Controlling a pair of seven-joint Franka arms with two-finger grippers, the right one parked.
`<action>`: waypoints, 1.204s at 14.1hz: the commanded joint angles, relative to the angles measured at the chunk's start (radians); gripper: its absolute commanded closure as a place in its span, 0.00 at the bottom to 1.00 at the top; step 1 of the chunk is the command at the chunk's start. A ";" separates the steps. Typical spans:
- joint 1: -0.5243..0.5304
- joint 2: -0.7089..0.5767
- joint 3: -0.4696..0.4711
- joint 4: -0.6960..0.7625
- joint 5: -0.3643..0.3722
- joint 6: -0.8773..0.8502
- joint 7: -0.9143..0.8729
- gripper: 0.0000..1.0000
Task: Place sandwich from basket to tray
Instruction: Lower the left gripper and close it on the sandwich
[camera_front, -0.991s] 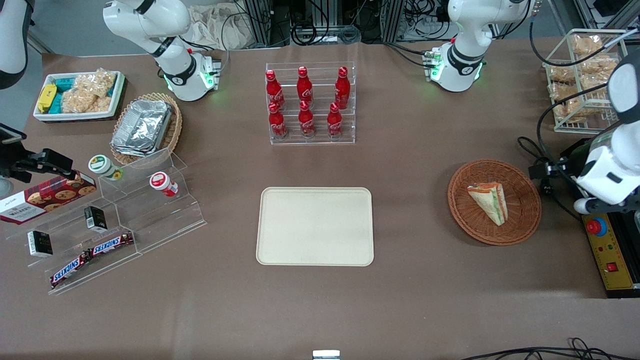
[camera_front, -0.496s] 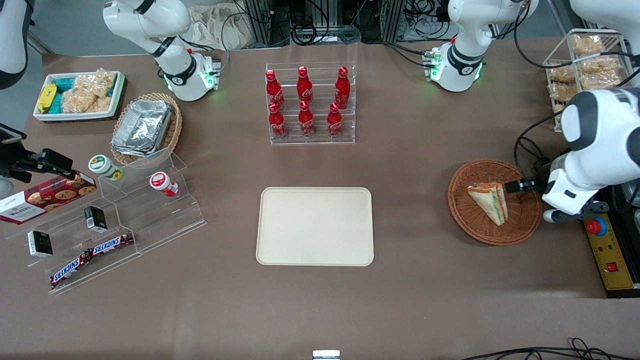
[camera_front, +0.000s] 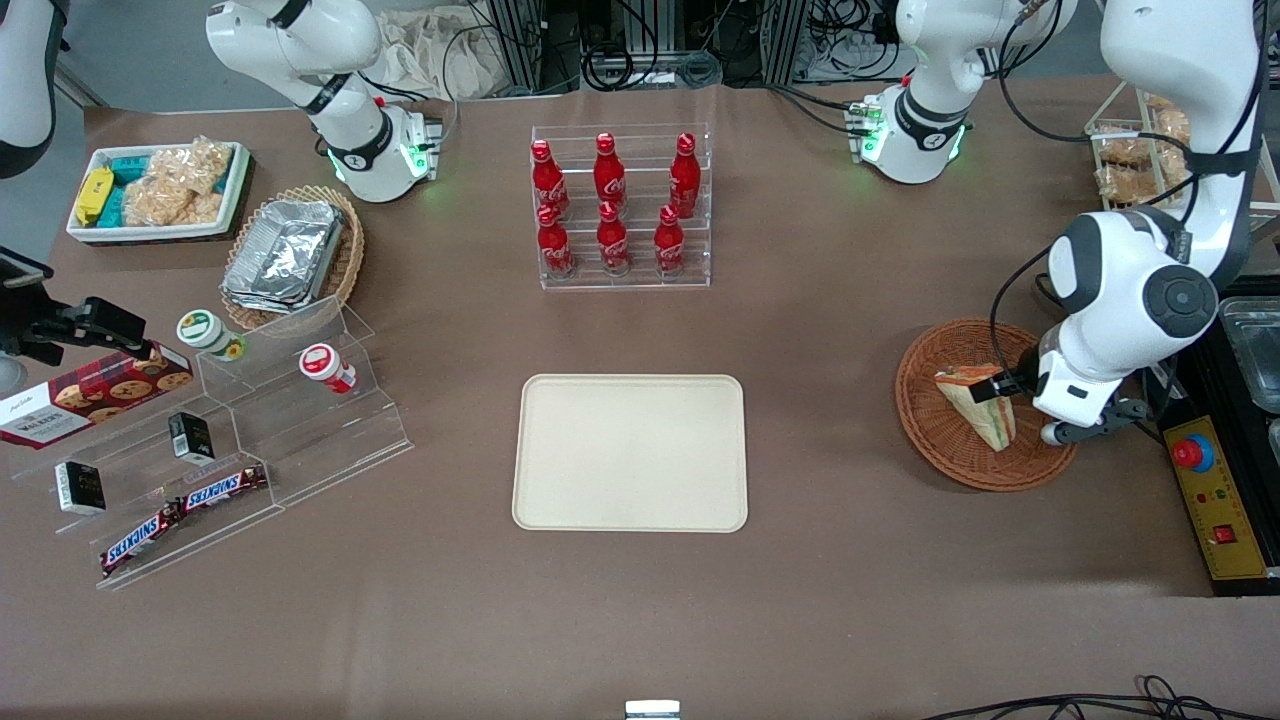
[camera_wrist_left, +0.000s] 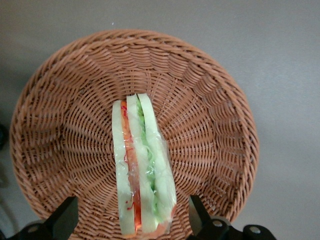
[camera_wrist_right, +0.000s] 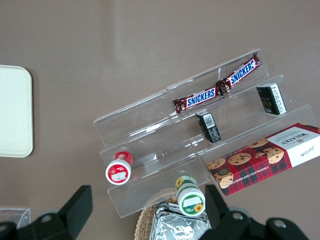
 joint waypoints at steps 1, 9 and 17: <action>0.007 0.033 -0.004 -0.006 -0.008 0.038 -0.030 0.01; 0.007 0.093 -0.004 -0.001 -0.045 0.104 -0.031 0.44; -0.010 0.006 -0.015 0.205 -0.054 -0.292 -0.034 1.00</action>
